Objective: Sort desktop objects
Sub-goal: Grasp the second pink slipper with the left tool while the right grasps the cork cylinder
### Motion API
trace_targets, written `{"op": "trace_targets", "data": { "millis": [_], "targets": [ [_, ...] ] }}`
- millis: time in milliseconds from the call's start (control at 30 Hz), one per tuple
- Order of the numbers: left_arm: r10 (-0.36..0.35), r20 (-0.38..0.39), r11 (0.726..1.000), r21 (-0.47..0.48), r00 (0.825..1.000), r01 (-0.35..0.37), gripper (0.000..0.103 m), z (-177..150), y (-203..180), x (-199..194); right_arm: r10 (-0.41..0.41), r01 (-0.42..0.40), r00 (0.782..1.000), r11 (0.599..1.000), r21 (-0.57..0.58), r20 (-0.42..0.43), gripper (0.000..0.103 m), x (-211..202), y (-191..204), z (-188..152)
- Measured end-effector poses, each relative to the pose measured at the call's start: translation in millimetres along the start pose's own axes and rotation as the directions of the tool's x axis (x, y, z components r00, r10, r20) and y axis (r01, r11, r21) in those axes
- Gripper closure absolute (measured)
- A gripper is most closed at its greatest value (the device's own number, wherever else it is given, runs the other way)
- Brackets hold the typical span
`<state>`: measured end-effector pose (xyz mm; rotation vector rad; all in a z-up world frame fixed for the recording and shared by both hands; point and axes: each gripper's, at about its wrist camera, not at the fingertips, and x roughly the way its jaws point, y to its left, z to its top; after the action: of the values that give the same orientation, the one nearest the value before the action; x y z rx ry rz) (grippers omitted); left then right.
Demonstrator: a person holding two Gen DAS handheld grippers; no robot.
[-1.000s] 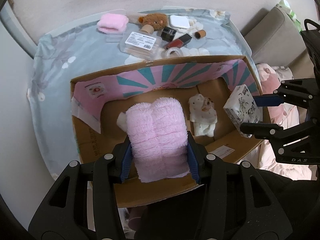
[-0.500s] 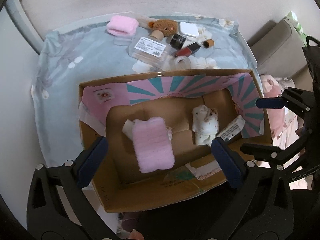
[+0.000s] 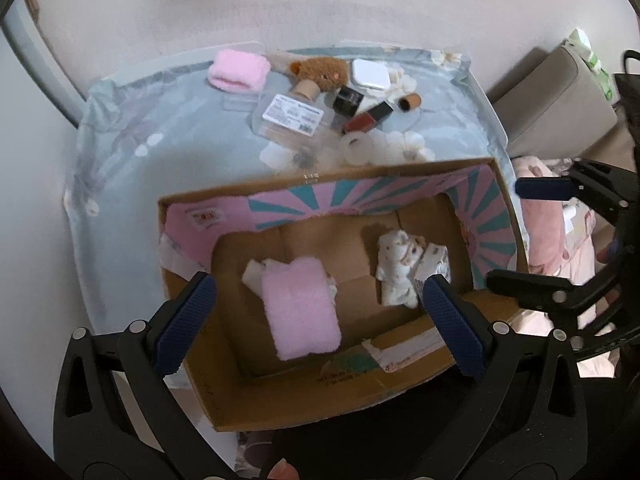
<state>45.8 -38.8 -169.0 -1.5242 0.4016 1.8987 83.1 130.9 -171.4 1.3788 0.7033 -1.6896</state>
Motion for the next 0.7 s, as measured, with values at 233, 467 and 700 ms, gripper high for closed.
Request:
{"op": "trace_targets", "data": {
  "millis": [233,467,700],
  "targets": [
    [0.039,0.064,0.999,0.005,0.997,-0.039,0.0,16,7,-18,-0.053,0.05,0.994,0.998,0.035,0.094,0.018,-27,-16,4],
    [0.059,0.077,0.998,-0.018,0.995,-0.058,0.0,40,32,-18,-0.108,0.079,0.976,0.985,0.155,0.188,0.018,-41,-62,1],
    [0.066,0.087,0.998,0.016,0.994,-0.067,0.0,81,51,-10,-0.151,0.065,0.928,0.966,0.251,0.341,0.018,-65,-104,11]
  ]
}}
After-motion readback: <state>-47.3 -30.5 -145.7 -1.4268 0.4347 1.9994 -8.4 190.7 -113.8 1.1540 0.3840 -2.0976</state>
